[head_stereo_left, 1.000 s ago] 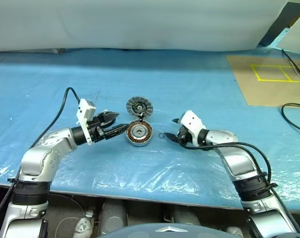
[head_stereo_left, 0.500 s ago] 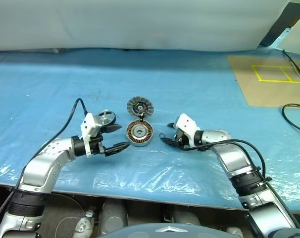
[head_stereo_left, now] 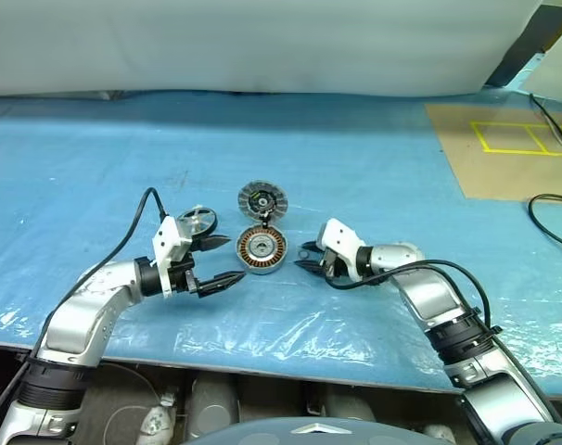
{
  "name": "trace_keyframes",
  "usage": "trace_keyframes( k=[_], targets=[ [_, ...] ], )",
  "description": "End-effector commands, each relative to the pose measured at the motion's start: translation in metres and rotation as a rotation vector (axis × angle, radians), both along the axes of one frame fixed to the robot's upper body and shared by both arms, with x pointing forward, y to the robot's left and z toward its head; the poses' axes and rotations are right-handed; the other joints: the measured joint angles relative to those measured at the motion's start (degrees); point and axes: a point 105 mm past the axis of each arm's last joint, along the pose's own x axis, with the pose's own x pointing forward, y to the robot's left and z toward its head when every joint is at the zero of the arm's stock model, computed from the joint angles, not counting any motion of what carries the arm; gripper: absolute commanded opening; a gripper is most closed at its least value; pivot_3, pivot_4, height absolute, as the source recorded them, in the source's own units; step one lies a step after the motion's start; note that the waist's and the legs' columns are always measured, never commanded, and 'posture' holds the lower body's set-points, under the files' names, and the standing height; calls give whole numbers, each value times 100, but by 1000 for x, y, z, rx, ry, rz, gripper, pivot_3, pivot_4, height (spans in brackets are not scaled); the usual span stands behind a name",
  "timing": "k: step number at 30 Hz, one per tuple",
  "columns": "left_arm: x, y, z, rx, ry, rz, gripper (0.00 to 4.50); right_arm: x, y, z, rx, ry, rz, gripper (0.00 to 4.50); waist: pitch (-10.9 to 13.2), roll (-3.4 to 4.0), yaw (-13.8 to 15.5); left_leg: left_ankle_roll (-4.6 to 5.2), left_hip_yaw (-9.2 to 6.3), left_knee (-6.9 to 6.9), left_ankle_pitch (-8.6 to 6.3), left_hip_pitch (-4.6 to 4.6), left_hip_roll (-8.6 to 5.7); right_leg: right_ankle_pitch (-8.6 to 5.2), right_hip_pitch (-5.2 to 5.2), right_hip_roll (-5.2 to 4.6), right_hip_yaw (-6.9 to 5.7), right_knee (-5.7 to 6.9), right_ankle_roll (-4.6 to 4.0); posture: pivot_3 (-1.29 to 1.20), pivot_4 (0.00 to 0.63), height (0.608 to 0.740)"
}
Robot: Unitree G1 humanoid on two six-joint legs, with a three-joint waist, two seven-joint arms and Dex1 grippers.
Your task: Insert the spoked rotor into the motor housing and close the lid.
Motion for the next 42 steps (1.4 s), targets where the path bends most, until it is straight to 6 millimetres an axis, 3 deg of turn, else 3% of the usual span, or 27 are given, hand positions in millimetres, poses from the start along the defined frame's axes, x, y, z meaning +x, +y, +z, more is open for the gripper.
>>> trace_keyframes(
  k=[1, 9, 12, 18, 27, 32, 42],
  targets=[
    [-2, 2, 5, 12, -39, -14, 4423, -4, -5, -3, -24, 16, -10, 572, 0, 0, 2, 0, 0, 0, 0, 1, 0, 0, 1, 0, 0, 0, 0, 0, 150, 740],
    [-1, 4, 3, 17, -35, -16, 4423, -1, -7, 7, -19, 21, -36, 571, 0, 0, 4, 1, 0, -3, -1, 2, 0, 0, 2, 0, 0, -3, 0, 0, 150, 740],
    [0, 4, 5, 6, -42, -9, 4423, 4, 2, 38, 95, 15, -26, 571, 1, 1, 2, 1, -1, -7, -1, 1, 0, 0, 0, 0, 0, -5, 1, 0, 150, 740],
    [-1, 6, 7, 2, -49, 0, 4423, -4, 23, 73, 206, 27, 104, 571, 1, 2, -3, -1, -1, -20, 1, 2, 2, -1, -8, 2, 1, -5, 1, 0, 150, 740],
    [-2, 6, 8, 1, -55, 19, 4423, 16, 48, 50, 142, 43, 147, 571, 1, 2, -18, -11, 1, -21, 6, -2, 1, -2, -8, 1, 0, -12, 2, 0, 150, 740],
    [-4, 5, 8, -4, -54, 32, 4423, 20, 69, 51, 145, 18, 199, 571, 1, 2, -15, -12, 3, -24, 7, -9, 1, -2, -14, 1, -1, -13, 2, 0, 150, 740],
    [-8, 3, 8, -4, -46, 46, 4423, 20, 78, 44, 110, 30, 250, 571, 1, 2, -6, -13, 3, -23, 7, -12, 2, -2, -14, 1, -2, -16, 2, 0, 150, 740]
  ],
)
